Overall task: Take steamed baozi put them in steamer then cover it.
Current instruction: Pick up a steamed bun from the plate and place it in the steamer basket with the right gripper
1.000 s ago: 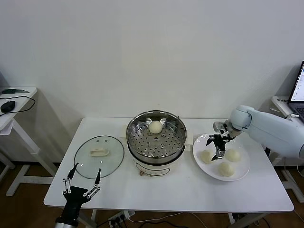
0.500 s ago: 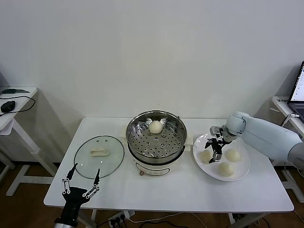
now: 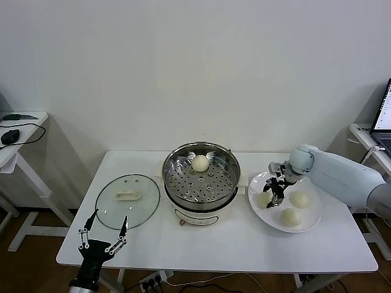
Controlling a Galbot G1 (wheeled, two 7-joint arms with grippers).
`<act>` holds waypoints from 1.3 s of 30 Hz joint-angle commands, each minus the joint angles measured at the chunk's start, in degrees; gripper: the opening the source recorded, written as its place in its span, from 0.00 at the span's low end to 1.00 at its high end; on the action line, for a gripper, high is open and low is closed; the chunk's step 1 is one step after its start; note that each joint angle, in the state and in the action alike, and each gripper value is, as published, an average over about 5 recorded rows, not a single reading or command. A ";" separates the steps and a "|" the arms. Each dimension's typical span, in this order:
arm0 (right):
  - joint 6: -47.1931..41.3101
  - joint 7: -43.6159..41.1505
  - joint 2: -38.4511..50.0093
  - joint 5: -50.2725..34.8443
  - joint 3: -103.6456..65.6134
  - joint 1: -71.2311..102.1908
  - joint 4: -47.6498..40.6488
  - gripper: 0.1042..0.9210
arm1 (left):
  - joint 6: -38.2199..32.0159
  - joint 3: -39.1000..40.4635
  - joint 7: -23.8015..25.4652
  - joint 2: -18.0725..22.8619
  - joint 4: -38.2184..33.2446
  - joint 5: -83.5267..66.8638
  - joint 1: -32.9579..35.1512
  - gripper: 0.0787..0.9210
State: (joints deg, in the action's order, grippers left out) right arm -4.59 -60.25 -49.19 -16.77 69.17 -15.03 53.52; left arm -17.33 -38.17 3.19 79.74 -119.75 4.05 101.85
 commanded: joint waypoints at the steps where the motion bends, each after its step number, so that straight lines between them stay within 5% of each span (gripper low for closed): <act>1: 0.51 -12.26 0.88 -0.65 2.50 -14.79 5.38 0.67 | 0.10 0.07 -0.02 -0.17 -0.14 -0.01 -0.08 0.88; 8: -0.74 -19.53 -4.56 -8.72 10.44 -32.18 10.10 0.66 | 0.10 0.44 -0.05 -0.59 -0.93 -0.10 -0.24 0.88; 17: -6.86 -10.93 -15.94 -18.32 14.88 -34.77 15.74 0.66 | 0.07 1.05 -0.10 -0.73 -1.27 -0.08 -0.43 0.88; 39: -11.36 0.10 -38.26 -20.98 18.69 -20.93 1.17 0.65 | -0.44 0.55 -0.24 -0.88 -0.44 -0.10 -1.26 0.88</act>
State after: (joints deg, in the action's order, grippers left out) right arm -14.73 -62.99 -79.86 -36.54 86.66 -39.53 59.36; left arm -17.74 -37.64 2.95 78.88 -120.25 3.96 100.62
